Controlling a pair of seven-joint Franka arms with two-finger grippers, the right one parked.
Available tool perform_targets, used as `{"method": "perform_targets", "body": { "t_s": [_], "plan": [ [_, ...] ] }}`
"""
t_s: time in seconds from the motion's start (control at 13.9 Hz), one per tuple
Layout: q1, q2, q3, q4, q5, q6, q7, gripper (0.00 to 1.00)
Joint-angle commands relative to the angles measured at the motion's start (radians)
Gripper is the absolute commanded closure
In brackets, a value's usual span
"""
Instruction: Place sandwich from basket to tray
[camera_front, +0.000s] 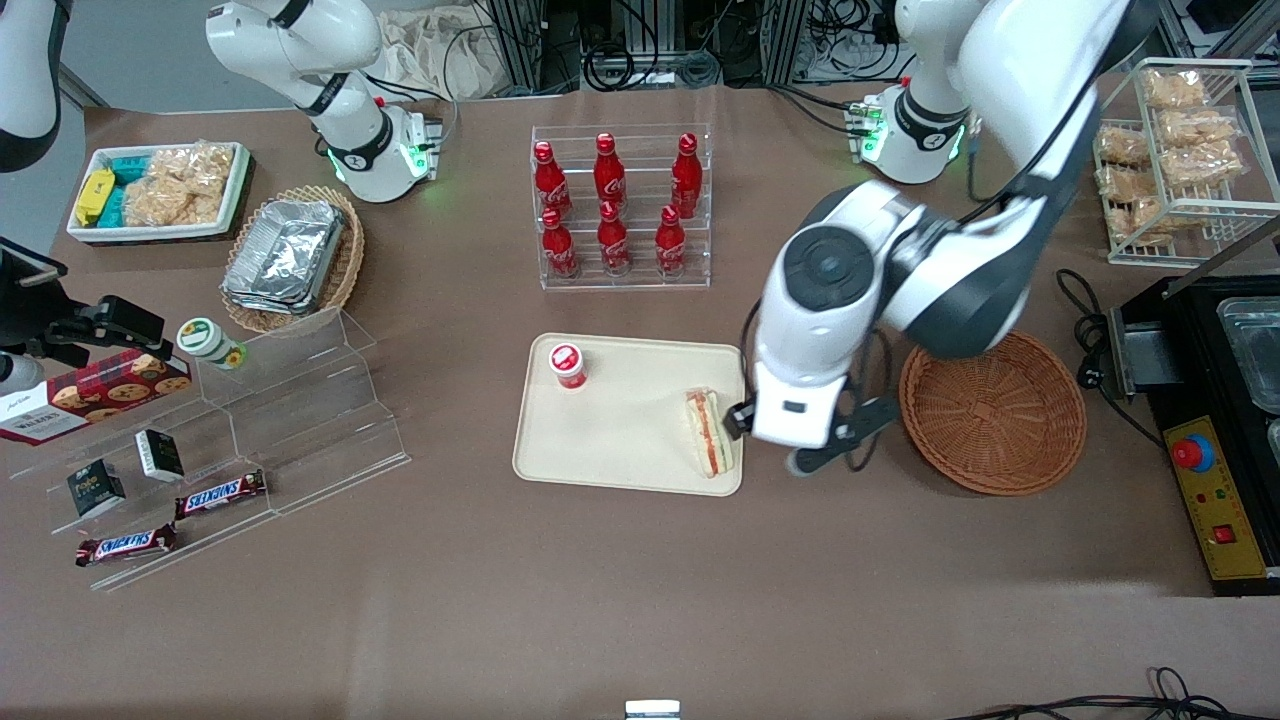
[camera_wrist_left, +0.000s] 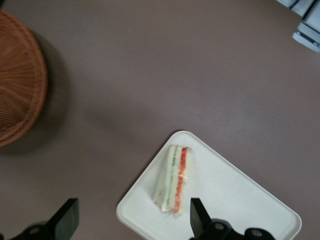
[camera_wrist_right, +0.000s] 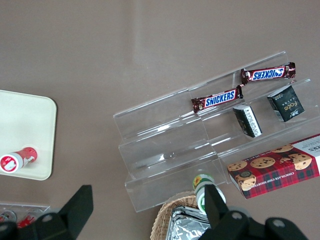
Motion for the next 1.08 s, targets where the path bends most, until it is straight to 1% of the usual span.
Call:
{"method": "perform_targets", "body": {
  "t_s": [0.0, 0.07, 0.22, 0.36, 0.58, 0.65, 0.79, 1.01],
  "plan": [
    [0.081, -0.149, -0.013, -0.108, -0.085, -0.016, 0.094, 0.0],
    [0.081, -0.186, 0.036, -0.108, -0.123, -0.066, 0.155, 0.0],
    [0.078, -0.261, 0.104, -0.111, -0.195, -0.131, 0.294, 0.0],
    [0.064, -0.336, 0.222, -0.123, -0.272, -0.199, 0.452, 0.0],
    [0.013, -0.492, 0.43, -0.252, -0.363, -0.202, 0.704, 0.0],
    [0.0, -0.534, 0.487, -0.29, -0.377, -0.202, 0.784, 0.0],
    [-0.017, -0.606, 0.558, -0.356, -0.384, -0.202, 0.897, 0.0],
    [-0.027, -0.704, 0.63, -0.456, -0.384, -0.202, 1.034, 0.0]
  ]
}}
